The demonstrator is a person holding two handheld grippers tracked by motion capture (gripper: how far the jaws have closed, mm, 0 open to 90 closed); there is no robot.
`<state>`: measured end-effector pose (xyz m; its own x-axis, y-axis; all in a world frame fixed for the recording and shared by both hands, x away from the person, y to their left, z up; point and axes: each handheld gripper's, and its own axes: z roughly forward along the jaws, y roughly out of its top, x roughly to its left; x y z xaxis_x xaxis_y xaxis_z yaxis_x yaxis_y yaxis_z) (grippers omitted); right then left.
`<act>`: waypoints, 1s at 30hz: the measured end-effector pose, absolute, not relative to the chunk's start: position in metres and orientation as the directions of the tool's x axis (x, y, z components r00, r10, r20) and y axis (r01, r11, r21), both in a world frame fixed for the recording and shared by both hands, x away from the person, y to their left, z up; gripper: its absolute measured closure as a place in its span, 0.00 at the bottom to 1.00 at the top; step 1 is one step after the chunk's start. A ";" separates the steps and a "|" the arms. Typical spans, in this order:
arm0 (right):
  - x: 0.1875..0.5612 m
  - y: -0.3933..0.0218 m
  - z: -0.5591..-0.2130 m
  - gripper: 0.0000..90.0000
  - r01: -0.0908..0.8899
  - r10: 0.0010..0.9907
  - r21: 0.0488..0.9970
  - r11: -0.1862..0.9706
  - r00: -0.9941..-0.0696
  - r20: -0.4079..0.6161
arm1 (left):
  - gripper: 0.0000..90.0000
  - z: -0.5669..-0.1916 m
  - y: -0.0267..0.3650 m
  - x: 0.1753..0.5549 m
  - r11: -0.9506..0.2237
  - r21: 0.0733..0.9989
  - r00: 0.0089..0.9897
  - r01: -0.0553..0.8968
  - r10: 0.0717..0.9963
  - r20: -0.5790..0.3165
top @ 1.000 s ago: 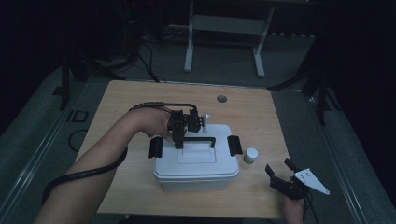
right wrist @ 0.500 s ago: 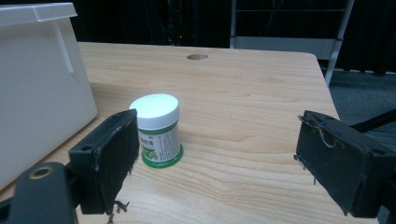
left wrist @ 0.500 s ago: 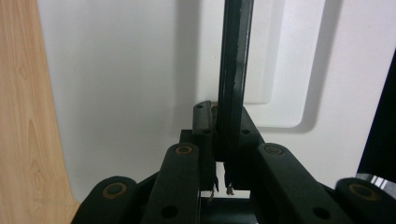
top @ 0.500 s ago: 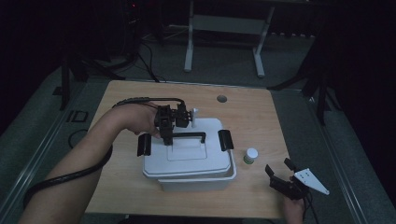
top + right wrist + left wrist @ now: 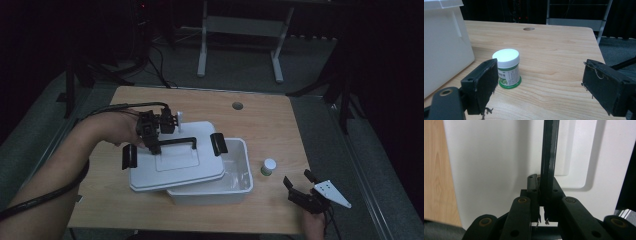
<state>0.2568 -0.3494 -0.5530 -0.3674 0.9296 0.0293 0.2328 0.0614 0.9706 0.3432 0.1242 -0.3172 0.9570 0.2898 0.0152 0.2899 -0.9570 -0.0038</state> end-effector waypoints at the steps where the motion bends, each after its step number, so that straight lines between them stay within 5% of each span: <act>1: 0.257 -0.349 -0.553 0.14 0.234 0.930 0.970 0.062 -0.366 0.029 | 0.93 -0.317 0.129 0.342 -0.955 -0.003 0.955 0.298 0.298 0.016; 30: 0.258 -0.346 -0.553 0.14 0.246 0.935 0.966 0.085 -0.356 0.008 | 0.93 -0.336 0.260 0.317 -0.838 0.004 0.838 0.545 0.545 -0.014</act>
<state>0.2580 -0.3459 -0.5533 -0.3557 0.9346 0.0079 0.2455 0.0853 0.9656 0.3166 0.2599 -0.3362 0.8381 0.5453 -0.0145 0.5454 -0.8382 0.0039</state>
